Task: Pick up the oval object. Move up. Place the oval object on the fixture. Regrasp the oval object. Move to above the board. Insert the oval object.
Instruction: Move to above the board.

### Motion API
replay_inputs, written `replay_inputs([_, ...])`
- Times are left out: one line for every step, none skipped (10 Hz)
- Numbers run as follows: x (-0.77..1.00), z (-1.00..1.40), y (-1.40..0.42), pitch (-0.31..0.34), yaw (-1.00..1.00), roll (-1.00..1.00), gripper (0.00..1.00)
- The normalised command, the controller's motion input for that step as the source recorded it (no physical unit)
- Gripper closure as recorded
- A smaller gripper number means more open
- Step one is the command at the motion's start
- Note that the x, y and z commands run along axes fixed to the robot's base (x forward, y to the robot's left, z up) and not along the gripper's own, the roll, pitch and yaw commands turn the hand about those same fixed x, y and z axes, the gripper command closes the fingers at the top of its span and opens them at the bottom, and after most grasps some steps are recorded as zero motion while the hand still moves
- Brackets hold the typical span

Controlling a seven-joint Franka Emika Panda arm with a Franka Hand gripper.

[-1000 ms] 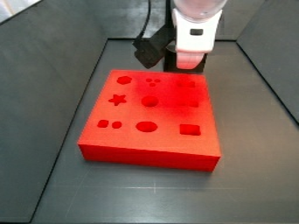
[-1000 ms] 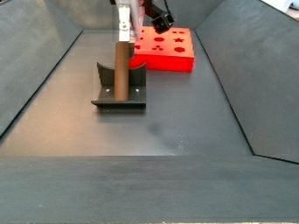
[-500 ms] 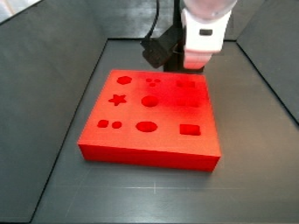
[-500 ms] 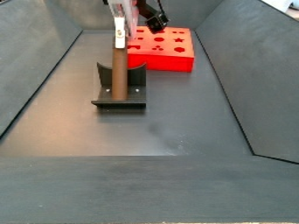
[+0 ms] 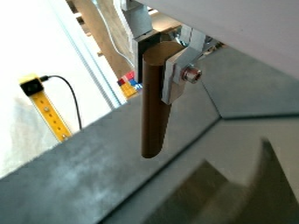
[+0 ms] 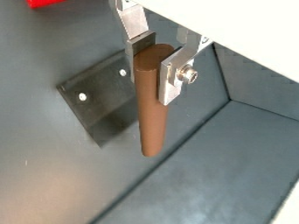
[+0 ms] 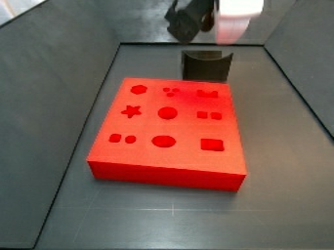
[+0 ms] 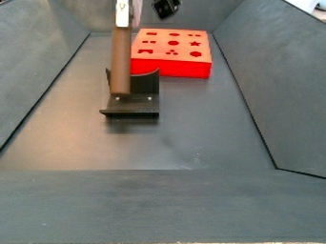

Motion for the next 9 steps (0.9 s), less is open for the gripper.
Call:
replay_inputs([0.01,1.00,0.24,-0.171,-0.12,-0.05,1.00])
replay_inputs([0.00,1.00,0.24,-0.142,-0.15,-0.06,1.00])
replay_inputs([-0.01,1.00,0.23,-0.124,-0.17,-0.08,1.00])
replay_inputs([-0.04,1.00,0.21,-0.070,-0.19,-0.10,1.00])
replay_inputs([-0.05,0.93,0.18,-0.049,-0.19,-0.11,1.00])
replay_inputs([-0.05,0.66,0.11,-0.006,-0.18,-0.13,1.00])
replay_inputs([-0.05,0.45,0.08,0.023,-0.17,-0.13,1.00])
replay_inputs([-0.05,0.18,0.05,0.059,-0.14,-0.12,1.00])
replay_inputs([-0.49,0.20,-1.00,0.108,1.00,-0.60,1.00])
